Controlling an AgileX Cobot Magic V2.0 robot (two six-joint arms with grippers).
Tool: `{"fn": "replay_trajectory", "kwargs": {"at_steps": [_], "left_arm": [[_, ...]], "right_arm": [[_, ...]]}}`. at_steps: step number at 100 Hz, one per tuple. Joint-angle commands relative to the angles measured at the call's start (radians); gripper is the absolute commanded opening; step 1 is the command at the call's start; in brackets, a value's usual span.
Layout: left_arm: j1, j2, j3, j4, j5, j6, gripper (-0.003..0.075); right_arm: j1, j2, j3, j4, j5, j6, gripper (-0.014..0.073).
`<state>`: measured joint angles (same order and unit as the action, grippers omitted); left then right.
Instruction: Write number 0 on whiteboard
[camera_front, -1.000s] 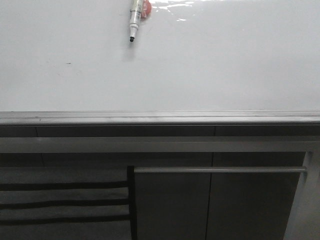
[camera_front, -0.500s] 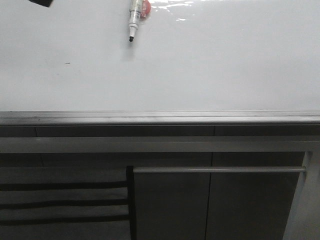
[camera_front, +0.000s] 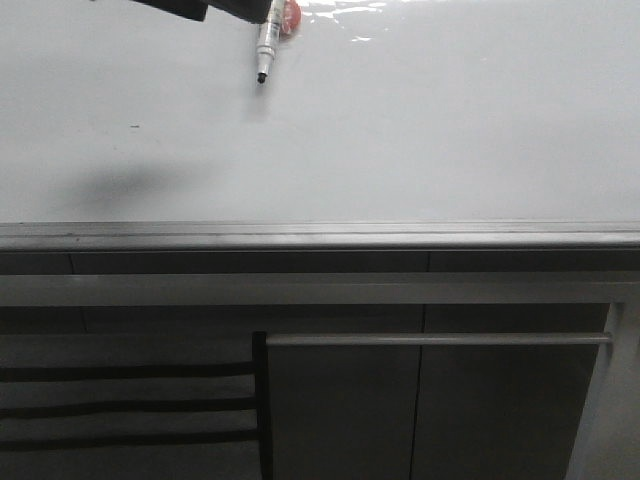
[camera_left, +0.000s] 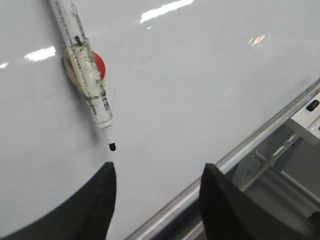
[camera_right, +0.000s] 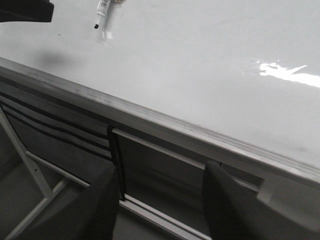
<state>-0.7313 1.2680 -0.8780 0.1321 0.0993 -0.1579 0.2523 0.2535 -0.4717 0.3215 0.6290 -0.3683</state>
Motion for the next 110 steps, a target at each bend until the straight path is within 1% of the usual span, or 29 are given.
{"fn": "replay_trajectory", "kwargs": {"at_steps": [1, 21, 26, 33, 40, 47, 55, 58, 61, 62, 67, 71, 75, 82, 89, 97, 104, 107, 110], "left_arm": [[0.003, 0.008, -0.043, -0.005, -0.116, -0.022, 0.0302], [0.008, 0.043, -0.097, -0.002, -0.113, -0.022, 0.0267], [0.008, 0.043, -0.120, 0.012, -0.099, -0.022, 0.0246], [0.010, 0.043, -0.163, 0.059, -0.046, -0.022, 0.0199], [0.010, 0.043, -0.212, 0.140, 0.026, -0.022, 0.0155], [0.003, 0.043, -0.263, 0.230, 0.099, -0.022, 0.0138], [-0.010, 0.045, -0.330, 0.379, 0.200, -0.033, 0.0137], [-0.019, 0.048, -0.357, 0.454, 0.274, -0.065, 0.0137], [-0.034, 0.053, -0.384, 0.546, 0.349, -0.126, 0.0137], [-0.037, 0.056, -0.397, 0.595, 0.369, -0.140, 0.0137], [-0.069, 0.069, -0.440, 0.765, 0.532, -0.238, 0.0137], [-0.094, 0.080, -0.466, 0.872, 0.609, -0.311, 0.0138], [-0.113, 0.082, -0.479, 0.917, 0.648, -0.369, 0.0138], [-0.121, 0.078, -0.487, 0.911, 0.618, -0.461, 0.0138], [-0.125, 0.072, -0.487, 0.844, 0.552, -0.547, 0.0138], [-0.125, 0.070, -0.473, 0.695, 0.459, -0.565, 0.0139], [-0.125, 0.070, -0.442, 0.607, 0.382, -0.565, 0.0146], [-0.128, 0.070, -0.427, 0.586, 0.353, -0.565, 0.0161], [-0.132, 0.070, -0.410, 0.576, 0.337, -0.565, 0.0195]], "right_arm": [[-0.004, 0.023, -0.032, 0.001, -0.067, -0.009, 0.0328], [-0.004, 0.023, -0.032, -0.001, -0.066, -0.009, 0.0328], [-0.004, 0.023, -0.032, -0.001, -0.065, -0.009, 0.0328], [-0.004, 0.023, -0.032, -0.001, -0.060, -0.009, 0.0328], [-0.004, 0.023, -0.032, -0.001, -0.058, -0.009, 0.0328], [-0.004, 0.023, -0.032, -0.001, -0.056, -0.009, 0.0328], [-0.004, 0.023, -0.032, -0.003, -0.054, -0.009, 0.0327], [-0.004, 0.023, -0.032, -0.003, -0.054, -0.009, 0.0328], [-0.004, 0.023, -0.032, -0.003, -0.054, -0.009, 0.0328], [-0.004, 0.023, -0.032, -0.003, -0.054, -0.009, 0.0328], [-0.004, 0.023, -0.032, -0.003, -0.054, -0.009, 0.0328], [-0.004, 0.023, -0.032, -0.003, -0.054, -0.009, 0.0327], [-0.004, 0.025, -0.032, -0.003, -0.054, -0.009, 0.0328], [-0.004, 0.025, -0.032, -0.004, -0.054, -0.009, 0.0327], [-0.004, 0.027, -0.032, -0.004, -0.054, -0.009, 0.0328], [-0.004, 0.027, -0.032, -0.004, -0.048, -0.009, 0.0327], [-0.004, 0.027, -0.032, -0.004, -0.038, -0.009, 0.0328], [-0.004, 0.027, -0.032, -0.004, -0.034, -0.009, 0.0328], [-0.004, 0.027, -0.032, -0.004, -0.029, -0.009, 0.0328]]}}
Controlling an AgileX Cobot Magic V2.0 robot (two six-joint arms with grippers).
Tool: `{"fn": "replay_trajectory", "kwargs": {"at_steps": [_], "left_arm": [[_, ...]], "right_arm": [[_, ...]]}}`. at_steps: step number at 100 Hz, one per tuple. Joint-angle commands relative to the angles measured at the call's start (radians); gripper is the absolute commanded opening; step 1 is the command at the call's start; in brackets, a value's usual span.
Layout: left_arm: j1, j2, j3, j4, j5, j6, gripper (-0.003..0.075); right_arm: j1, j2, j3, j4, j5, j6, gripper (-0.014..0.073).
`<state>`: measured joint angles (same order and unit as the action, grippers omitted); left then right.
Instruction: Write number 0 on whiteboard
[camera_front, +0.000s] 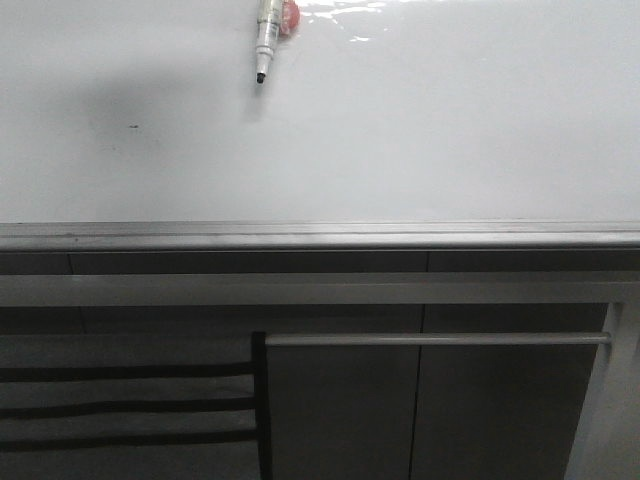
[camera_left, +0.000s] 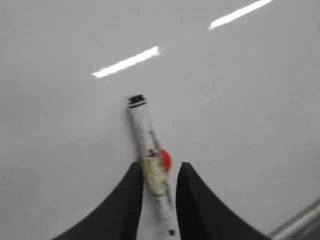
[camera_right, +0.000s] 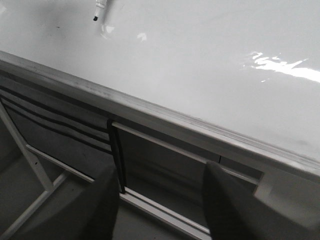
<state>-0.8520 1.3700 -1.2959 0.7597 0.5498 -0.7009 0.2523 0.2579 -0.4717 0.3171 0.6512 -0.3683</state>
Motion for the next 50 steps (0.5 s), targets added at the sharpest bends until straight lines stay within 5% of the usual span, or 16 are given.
{"fn": "replay_trajectory", "kwargs": {"at_steps": [1, 21, 33, 50], "left_arm": [[-0.011, -0.032, 0.017, -0.052, -0.118, -0.022, 0.0204], [-0.017, -0.032, 0.137, -0.062, -0.201, -0.085, 0.0522], [-0.015, -0.013, 0.194, -0.029, -0.265, -0.166, 0.0522], [-0.013, 0.046, 0.201, 0.287, -0.289, -0.471, 0.0466]], "right_arm": [[-0.004, 0.022, -0.032, 0.000, -0.051, -0.009, 0.0327], [-0.004, 0.022, -0.032, -0.002, -0.034, -0.009, 0.0327], [-0.004, 0.022, -0.032, -0.008, -0.045, -0.009, 0.0327], [0.015, 0.022, -0.032, -0.008, -0.080, -0.009, 0.0327]]}}
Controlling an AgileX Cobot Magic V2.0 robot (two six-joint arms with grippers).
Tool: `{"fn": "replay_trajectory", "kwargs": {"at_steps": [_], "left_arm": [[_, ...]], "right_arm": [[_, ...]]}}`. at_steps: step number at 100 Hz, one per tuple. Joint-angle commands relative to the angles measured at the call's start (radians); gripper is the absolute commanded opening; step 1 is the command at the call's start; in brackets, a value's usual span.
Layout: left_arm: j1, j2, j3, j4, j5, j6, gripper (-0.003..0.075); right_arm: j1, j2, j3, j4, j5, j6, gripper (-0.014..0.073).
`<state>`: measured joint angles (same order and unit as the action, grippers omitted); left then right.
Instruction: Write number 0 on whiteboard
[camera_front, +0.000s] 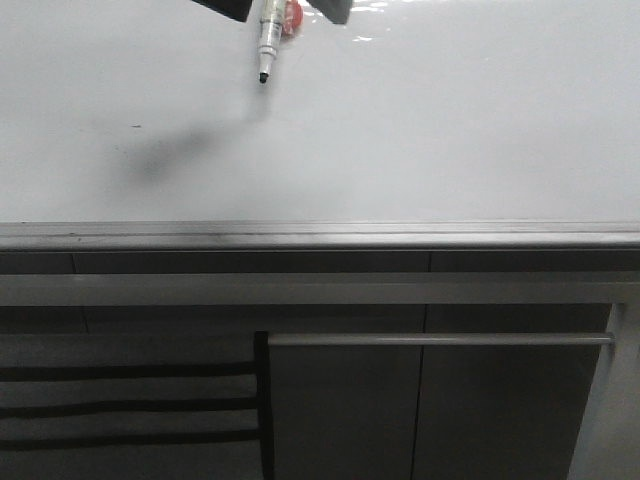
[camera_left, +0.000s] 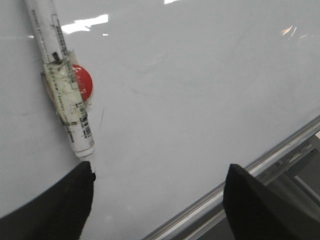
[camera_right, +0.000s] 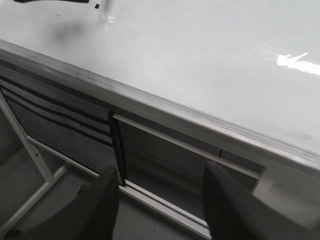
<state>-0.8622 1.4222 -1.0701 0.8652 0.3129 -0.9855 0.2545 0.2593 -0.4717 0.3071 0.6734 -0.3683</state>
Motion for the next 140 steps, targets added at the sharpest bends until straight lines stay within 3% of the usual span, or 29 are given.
{"fn": "replay_trajectory", "kwargs": {"at_steps": [1, 13, 27, 55, 113, 140], "left_arm": [[-0.003, -0.002, -0.024, 0.198, -0.043, -0.206, 0.0464], [-0.003, 0.027, -0.028, 0.464, 0.098, -0.569, 0.0460], [-0.003, 0.036, -0.028, 0.707, 0.100, -0.788, 0.0460], [0.045, 0.059, -0.035, 0.719, 0.051, -0.869, 0.0460], [0.099, 0.163, -0.090, 0.719, -0.011, -0.869, 0.0457], [0.103, 0.199, -0.120, 0.719, -0.011, -0.869, 0.0345]], "right_arm": [[0.018, 0.021, -0.032, 0.002, -0.107, -0.009, 0.0328], [0.063, 0.021, -0.032, 0.002, -0.137, -0.009, 0.0327], [0.105, 0.021, -0.032, 0.000, -0.135, -0.009, 0.0327], [0.110, 0.025, -0.028, 0.000, -0.137, -0.009, 0.0327], [0.110, 0.029, -0.028, 0.000, -0.135, -0.009, 0.0327], [0.110, 0.029, -0.028, 0.000, -0.113, -0.009, 0.0327]]}}
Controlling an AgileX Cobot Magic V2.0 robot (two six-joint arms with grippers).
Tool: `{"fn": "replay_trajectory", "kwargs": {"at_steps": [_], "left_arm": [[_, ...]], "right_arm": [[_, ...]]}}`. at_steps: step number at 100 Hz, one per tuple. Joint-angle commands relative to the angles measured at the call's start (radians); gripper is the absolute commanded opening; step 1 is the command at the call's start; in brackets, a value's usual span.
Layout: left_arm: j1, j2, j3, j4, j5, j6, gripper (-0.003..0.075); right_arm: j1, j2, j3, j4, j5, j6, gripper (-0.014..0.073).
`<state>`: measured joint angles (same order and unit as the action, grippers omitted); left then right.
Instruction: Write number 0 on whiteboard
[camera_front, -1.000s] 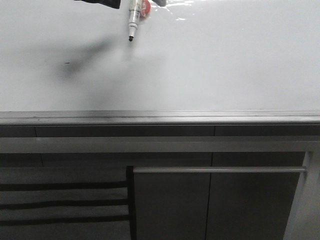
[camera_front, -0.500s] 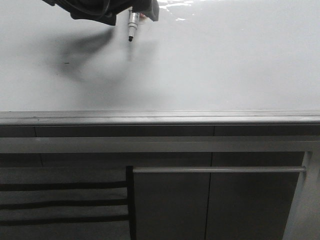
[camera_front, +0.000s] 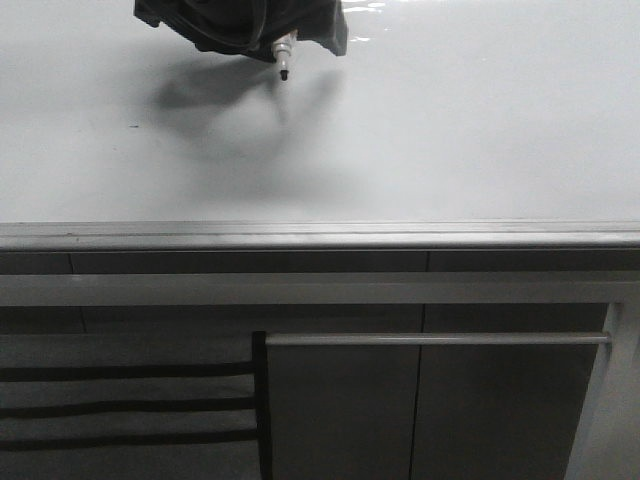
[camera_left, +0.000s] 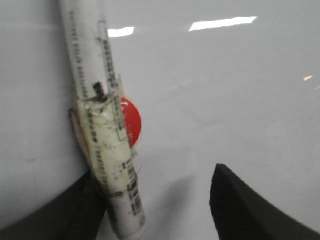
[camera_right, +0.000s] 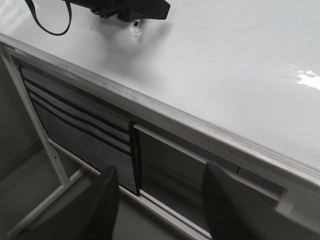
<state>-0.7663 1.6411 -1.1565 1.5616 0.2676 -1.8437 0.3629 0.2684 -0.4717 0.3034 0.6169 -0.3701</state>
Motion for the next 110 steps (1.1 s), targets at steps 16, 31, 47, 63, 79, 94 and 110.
{"fn": "replay_trajectory", "kwargs": {"at_steps": [16, 31, 47, 63, 79, 94, 110], "left_arm": [[0.007, -0.020, -0.034, 0.023, 0.034, -0.011, 0.0195], [0.007, -0.020, -0.034, 0.023, 0.034, -0.011, 0.0011], [0.007, -0.026, -0.034, 0.023, 0.034, -0.008, -0.0020], [-0.067, -0.090, -0.029, 0.023, 0.012, 0.171, -0.0020], [-0.241, -0.201, 0.009, 0.023, 0.003, 0.515, -0.0020], [-0.382, -0.311, 0.077, 0.023, 0.035, 0.601, -0.0019], [-0.452, -0.439, 0.193, 0.021, 0.020, 0.601, -0.0019]], "right_arm": [[0.001, 0.020, -0.028, 0.004, -0.044, -0.007, 0.0327], [0.001, 0.020, -0.028, 0.004, -0.017, -0.007, 0.0328], [0.001, 0.020, -0.028, 0.004, -0.002, -0.007, 0.0328], [0.004, 0.020, -0.047, 0.084, 0.035, -0.043, 0.0327], [0.004, 0.020, -0.108, 0.209, 0.147, -0.286, 0.0328], [0.004, 0.029, -0.185, 0.208, 0.147, -0.295, 0.0328], [0.004, 0.060, -0.302, 0.200, 0.184, -0.299, 0.0329]]}}
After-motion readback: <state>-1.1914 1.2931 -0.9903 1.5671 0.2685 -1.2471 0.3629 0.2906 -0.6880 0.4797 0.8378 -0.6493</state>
